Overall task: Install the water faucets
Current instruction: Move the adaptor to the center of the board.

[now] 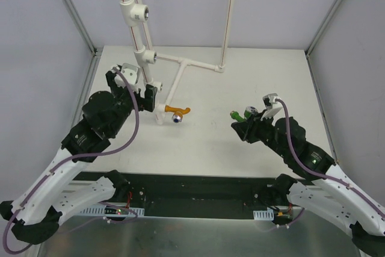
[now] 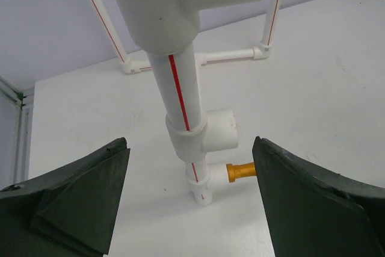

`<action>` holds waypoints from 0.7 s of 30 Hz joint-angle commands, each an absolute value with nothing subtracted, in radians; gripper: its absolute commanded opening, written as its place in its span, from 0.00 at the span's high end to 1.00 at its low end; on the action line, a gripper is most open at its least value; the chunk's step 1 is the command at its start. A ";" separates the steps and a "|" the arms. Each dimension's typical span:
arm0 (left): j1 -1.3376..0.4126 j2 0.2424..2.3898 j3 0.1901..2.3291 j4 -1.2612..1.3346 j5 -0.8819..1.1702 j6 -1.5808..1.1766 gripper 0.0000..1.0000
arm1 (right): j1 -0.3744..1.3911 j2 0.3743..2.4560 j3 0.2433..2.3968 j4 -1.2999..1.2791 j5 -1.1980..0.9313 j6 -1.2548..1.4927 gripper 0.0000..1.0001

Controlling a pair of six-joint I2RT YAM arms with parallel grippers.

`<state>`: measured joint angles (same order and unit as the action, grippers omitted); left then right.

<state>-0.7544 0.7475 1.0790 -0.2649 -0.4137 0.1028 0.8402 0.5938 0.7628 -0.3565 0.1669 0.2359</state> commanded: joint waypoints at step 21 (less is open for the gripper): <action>-0.235 1.014 1.117 0.161 0.478 -0.273 0.34 | 0.842 0.554 0.690 -0.146 0.212 0.066 1.00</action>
